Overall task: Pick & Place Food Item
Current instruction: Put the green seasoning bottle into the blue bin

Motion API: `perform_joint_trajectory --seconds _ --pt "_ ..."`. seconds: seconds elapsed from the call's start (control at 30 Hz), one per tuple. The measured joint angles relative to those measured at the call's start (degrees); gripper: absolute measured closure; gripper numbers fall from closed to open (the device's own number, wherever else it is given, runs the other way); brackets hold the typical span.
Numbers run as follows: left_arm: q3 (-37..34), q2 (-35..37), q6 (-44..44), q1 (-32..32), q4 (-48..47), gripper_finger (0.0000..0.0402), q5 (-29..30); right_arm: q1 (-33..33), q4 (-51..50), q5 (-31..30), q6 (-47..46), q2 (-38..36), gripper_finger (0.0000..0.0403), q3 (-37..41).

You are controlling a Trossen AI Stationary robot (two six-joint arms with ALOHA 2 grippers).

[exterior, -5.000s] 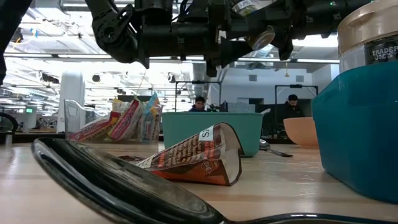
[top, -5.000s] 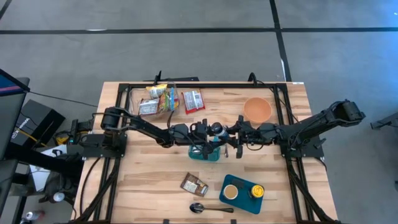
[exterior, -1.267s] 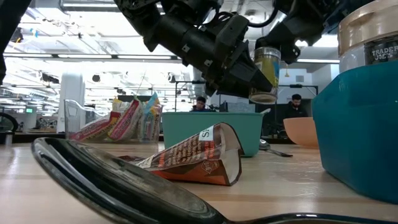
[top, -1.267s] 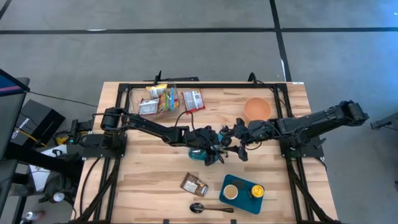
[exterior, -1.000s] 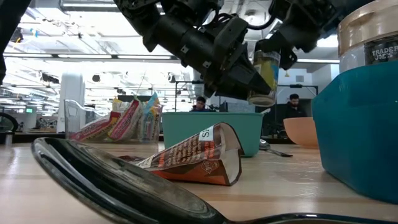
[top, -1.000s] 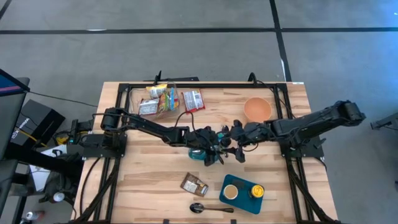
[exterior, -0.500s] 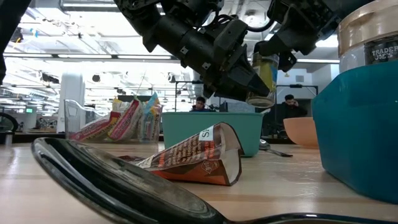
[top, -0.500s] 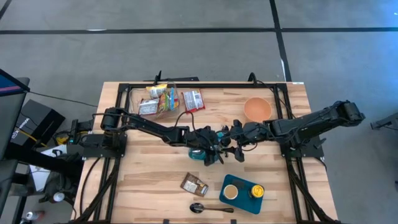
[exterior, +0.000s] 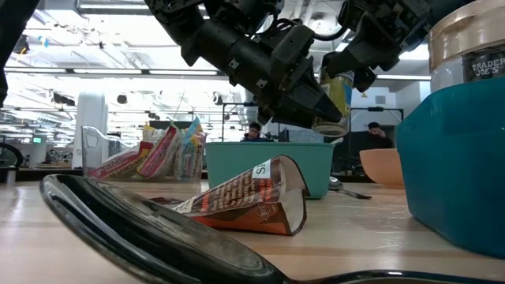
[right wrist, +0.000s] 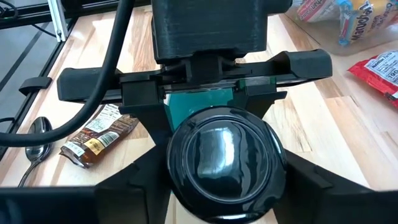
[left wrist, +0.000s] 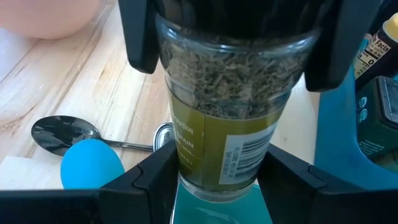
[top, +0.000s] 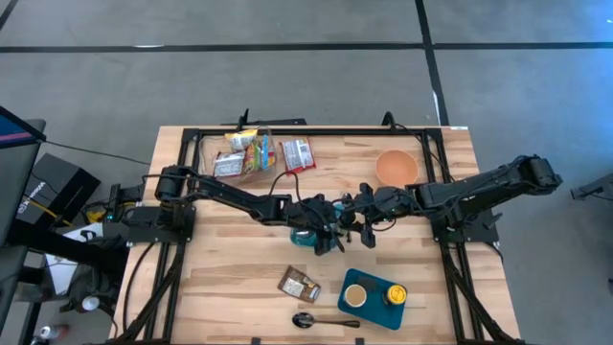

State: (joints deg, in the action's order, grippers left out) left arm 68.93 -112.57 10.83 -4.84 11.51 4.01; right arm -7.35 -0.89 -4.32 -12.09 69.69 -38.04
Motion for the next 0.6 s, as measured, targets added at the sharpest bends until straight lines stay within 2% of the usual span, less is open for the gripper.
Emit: perform_joint_trajectory --seconds 0.13,0.33,0.6 --pt "0.0 0.0 0.0 0.0 0.0 0.0215 0.0 0.0 0.0 0.0 -0.2 0.0 0.0177 0.0" --pt "0.0 0.0 0.0 0.0 0.0 0.0215 0.0 0.0 0.0 0.0 -0.2 0.0 0.0207 0.0" --pt "0.0 0.0 0.2 0.0 0.0 0.0215 -0.1 0.0 0.0 0.0 -0.9 0.0 0.0207 0.0"
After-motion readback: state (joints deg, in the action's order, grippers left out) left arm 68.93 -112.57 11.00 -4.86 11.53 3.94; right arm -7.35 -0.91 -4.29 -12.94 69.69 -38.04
